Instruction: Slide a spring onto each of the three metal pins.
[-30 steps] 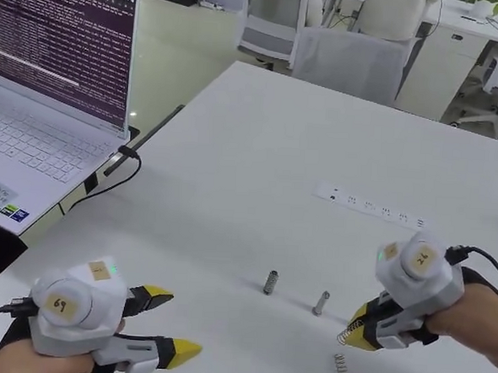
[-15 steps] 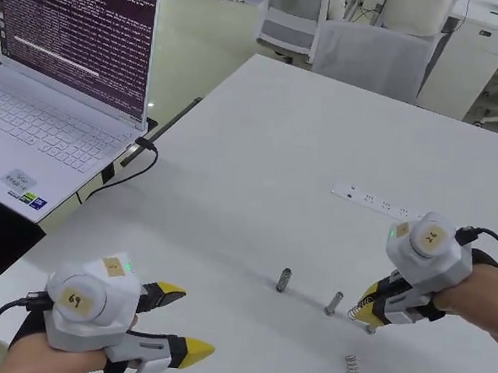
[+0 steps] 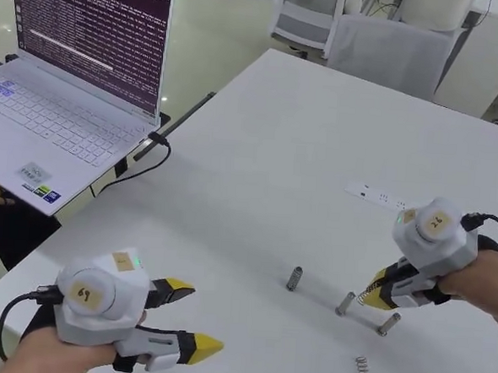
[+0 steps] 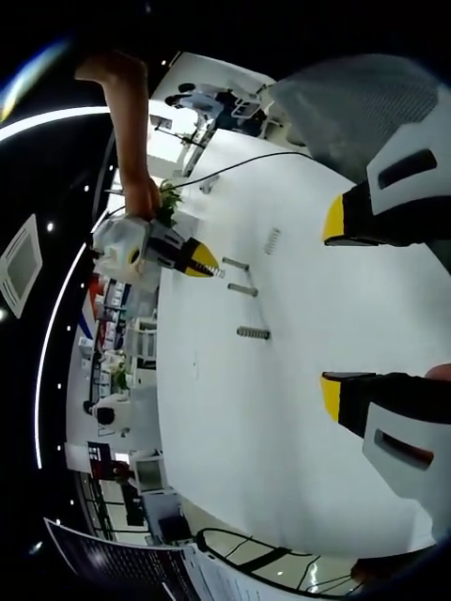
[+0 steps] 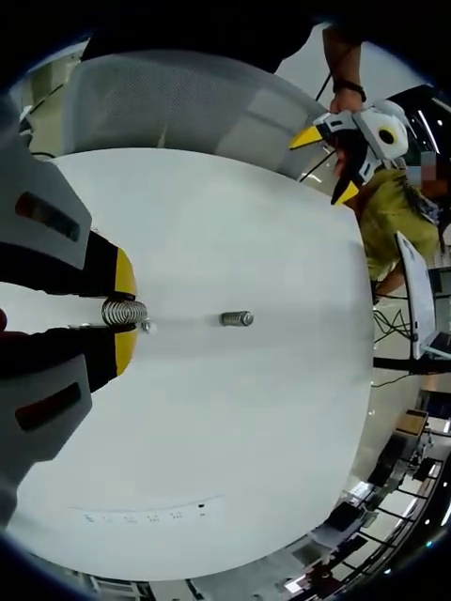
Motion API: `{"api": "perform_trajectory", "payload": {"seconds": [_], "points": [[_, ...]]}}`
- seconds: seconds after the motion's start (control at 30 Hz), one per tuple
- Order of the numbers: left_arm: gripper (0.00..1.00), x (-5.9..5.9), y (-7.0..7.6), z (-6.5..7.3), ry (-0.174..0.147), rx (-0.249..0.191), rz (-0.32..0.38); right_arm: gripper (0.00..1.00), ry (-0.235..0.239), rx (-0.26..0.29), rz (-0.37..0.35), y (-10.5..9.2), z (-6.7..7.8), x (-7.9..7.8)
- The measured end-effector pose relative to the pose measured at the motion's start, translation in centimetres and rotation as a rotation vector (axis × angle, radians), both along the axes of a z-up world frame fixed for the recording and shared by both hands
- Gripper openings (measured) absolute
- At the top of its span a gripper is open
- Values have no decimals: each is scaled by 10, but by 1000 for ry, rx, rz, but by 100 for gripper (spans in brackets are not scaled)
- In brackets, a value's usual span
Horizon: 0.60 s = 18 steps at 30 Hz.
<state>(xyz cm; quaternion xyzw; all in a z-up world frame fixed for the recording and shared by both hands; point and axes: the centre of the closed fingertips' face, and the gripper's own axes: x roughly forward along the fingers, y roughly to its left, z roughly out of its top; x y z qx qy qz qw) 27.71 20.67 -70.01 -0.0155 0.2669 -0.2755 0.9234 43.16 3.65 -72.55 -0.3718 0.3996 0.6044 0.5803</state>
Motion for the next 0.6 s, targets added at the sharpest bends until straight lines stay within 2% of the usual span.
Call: {"api": "perform_trajectory", "payload": {"seconds": [0.6], "points": [[48, -2, 7, -2, 12, -9, 30, 9, 7, -22, 21, 8, -14, 9]]}}
